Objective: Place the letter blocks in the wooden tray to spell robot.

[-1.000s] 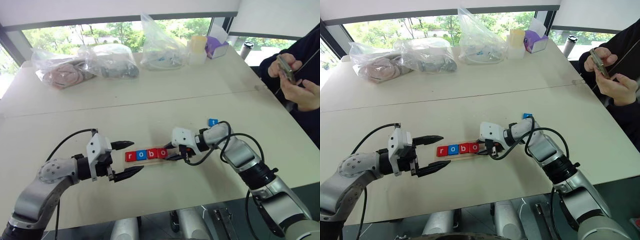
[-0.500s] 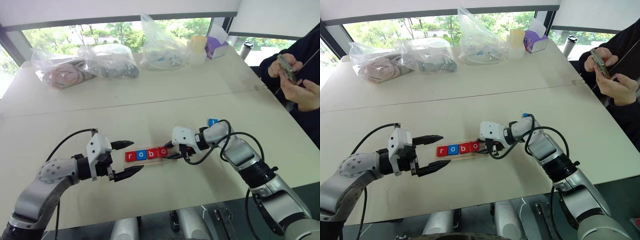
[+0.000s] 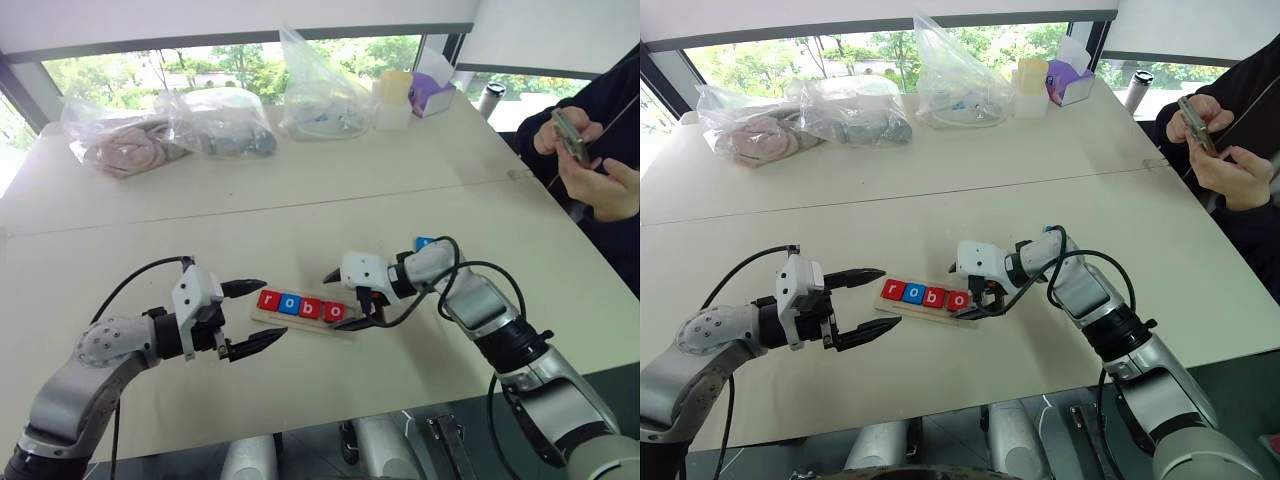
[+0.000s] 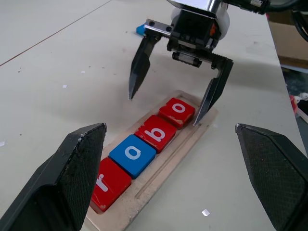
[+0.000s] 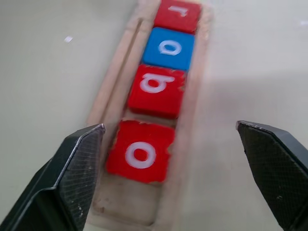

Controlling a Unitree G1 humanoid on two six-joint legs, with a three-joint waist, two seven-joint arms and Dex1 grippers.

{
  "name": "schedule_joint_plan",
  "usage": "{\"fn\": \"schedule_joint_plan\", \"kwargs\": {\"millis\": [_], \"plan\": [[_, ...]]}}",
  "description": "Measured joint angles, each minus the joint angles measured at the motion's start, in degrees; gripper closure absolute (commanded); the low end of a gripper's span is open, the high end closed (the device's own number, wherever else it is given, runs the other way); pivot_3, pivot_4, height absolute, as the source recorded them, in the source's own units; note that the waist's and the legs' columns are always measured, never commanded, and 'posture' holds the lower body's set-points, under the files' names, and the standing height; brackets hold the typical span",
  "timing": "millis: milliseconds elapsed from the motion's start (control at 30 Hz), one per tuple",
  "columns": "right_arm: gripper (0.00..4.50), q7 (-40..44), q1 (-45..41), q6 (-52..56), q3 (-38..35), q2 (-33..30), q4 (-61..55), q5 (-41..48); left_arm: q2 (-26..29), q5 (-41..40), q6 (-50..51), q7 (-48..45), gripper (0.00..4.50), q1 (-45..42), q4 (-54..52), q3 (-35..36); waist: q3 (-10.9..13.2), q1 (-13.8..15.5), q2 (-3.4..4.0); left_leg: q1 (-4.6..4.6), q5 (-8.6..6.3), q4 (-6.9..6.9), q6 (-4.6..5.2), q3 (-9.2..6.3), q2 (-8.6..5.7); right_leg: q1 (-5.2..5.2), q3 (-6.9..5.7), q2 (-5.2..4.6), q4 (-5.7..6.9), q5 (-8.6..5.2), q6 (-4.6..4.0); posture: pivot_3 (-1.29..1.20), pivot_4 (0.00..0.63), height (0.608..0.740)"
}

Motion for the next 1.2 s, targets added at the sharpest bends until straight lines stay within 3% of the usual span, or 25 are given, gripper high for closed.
{"fn": "schedule_joint_plan", "kwargs": {"millis": [400,633,833,1200], "plan": [[0.02,-5.4,0.8,2.4,-7.5,-3.3,-0.3,1.3,-0.5,0.1,0.0,0.0,0.00,-1.0,0.1,-1.1,0.0,0.1,0.00,0.00,0.00,0.00,0.00,0.00,-0.01,0.00,0.00,0.00,0.00,0.00,0.00,0.00,0.150,0.740],[0.02,-23.5,6.6,15.1,-19.2,-4.2,-4.2,-0.9,-0.6,0.1,-0.4,-0.2,0.00,-1.5,1.0,-1.9,0.0,0.3,-0.01,-0.03,0.00,-0.01,0.00,0.00,-0.02,-0.02,0.04,-0.01,0.00,0.00,0.00,0.00,0.150,0.740],[0.02,-32.8,13.1,26.0,-23.7,-0.6,-14.2,0.4,-0.8,0.3,-1.2,-1.2,0.00,-2.8,2.0,-3.4,0.0,-0.1,0.01,0.00,0.00,-0.03,0.00,0.00,-0.01,-0.01,0.05,0.02,0.00,-0.04,0.06,0.00,0.150,0.740],[0.02,-53.6,15.3,38.8,-28.7,11.4,-16.9,-2.7,-2.2,1.3,-1.4,-3.4,0.00,-6.8,5.2,-6.2,0.0,-0.1,0.02,-0.03,0.02,-0.01,-0.02,0.01,-0.02,-0.02,0.11,0.02,0.00,0.05,0.02,0.00,0.150,0.740]]}}
